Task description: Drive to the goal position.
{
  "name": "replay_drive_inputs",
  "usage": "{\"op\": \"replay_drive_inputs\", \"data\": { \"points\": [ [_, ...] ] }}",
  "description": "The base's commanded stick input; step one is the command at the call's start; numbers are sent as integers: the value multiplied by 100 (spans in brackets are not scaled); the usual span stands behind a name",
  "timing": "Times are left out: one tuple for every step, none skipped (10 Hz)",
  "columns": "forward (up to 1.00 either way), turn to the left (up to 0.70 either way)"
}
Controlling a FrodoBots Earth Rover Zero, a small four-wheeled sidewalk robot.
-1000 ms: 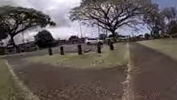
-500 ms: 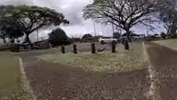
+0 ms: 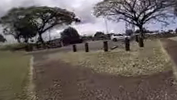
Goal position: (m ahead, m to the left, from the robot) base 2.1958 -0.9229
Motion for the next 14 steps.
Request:
{"op": "replay_drive_inputs", "data": {
  "points": [
    [68, 10],
    [68, 3],
    [68, 2],
    [68, 2],
    [68, 2],
    [68, 16],
    [68, 34],
    [68, 34],
    [68, 34],
    [68, 34],
    [68, 34],
    [68, 34],
    [68, 31],
    [68, 9]
  ]
}}
